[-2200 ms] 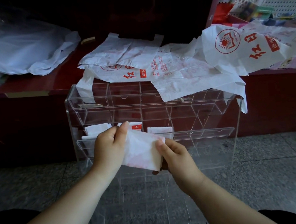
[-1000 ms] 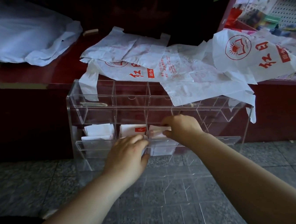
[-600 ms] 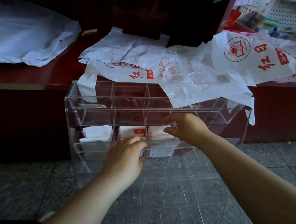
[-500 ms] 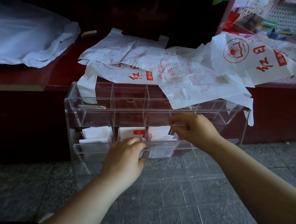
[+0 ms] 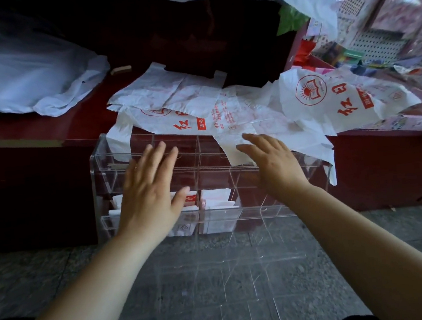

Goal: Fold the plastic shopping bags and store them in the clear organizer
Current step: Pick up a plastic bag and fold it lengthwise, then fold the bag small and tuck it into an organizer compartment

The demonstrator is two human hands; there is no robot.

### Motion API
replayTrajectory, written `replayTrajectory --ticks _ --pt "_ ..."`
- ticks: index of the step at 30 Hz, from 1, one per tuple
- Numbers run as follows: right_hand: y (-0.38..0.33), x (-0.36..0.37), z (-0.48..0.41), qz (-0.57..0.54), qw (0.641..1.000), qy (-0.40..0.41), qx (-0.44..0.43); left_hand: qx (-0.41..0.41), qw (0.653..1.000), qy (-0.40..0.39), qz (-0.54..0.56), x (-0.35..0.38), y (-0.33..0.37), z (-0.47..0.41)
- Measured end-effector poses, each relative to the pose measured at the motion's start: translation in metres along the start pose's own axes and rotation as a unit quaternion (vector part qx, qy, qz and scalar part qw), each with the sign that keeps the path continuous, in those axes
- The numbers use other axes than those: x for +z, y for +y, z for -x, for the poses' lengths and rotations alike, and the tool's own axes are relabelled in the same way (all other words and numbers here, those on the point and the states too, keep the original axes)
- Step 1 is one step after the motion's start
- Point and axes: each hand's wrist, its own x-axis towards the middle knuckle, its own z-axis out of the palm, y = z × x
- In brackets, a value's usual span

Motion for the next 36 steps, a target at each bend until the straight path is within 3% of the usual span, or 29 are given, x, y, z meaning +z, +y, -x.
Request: replayTrajectory --ticks 4,6,11,18,20,21,23,26,28,29,31,32,36 --pt "0.006 0.008 -0.010 -0.008 0.989 0.131 -0.061 -0.025 0.998 -0.049 -0.006 0.003 -0.012 0.004" --pt "0.009 0.008 -0.014 -0.047 0.985 0.149 -0.071 -0.011 0.998 -0.044 -0.032 0.002 -0.013 0.002" --pt "0.006 0.006 -0.022 -0.142 0.969 0.201 -0.003 -0.041 0.993 -0.108 -0.015 -0.001 -0.013 -0.001" --pt "-0.027 0.004 -0.017 -0.123 0.930 0.333 -0.092 -0.033 0.997 -0.071 0.016 -0.002 -0.015 -0.002" --pt "-0.038 0.007 -0.006 -0.126 0.922 0.345 -0.125 -0.012 0.998 0.002 0.056 -0.003 -0.013 0.000" --pt "-0.042 0.010 0.001 -0.127 0.918 0.348 -0.144 -0.041 0.993 0.024 0.111 -0.012 -0.006 0.000" --pt "-0.050 0.018 0.015 -0.142 0.915 0.334 -0.177 -0.150 0.951 0.011 0.271 -0.013 0.001 -0.003" --pt "-0.055 0.032 0.031 -0.169 0.915 0.301 -0.207 -0.347 0.797 -0.116 0.481 0.000 0.002 -0.009" --pt "-0.057 0.039 0.038 -0.180 0.919 0.282 -0.211 -0.388 0.727 -0.141 0.549 0.002 0.009 -0.003" --pt "-0.058 0.041 0.041 -0.183 0.919 0.275 -0.214 -0.385 0.708 -0.151 0.573 0.000 0.015 0.000" --pt "-0.059 0.045 0.046 -0.188 0.920 0.263 -0.220 -0.383 0.680 -0.159 0.605 -0.002 0.025 0.004" --pt "-0.059 0.047 0.049 -0.186 0.923 0.254 -0.222 -0.380 0.681 -0.148 0.608 0.000 0.027 0.001" --pt "-0.054 0.046 0.065 -0.161 0.950 0.203 -0.177 -0.380 0.724 -0.100 0.567 0.006 0.027 -0.002"
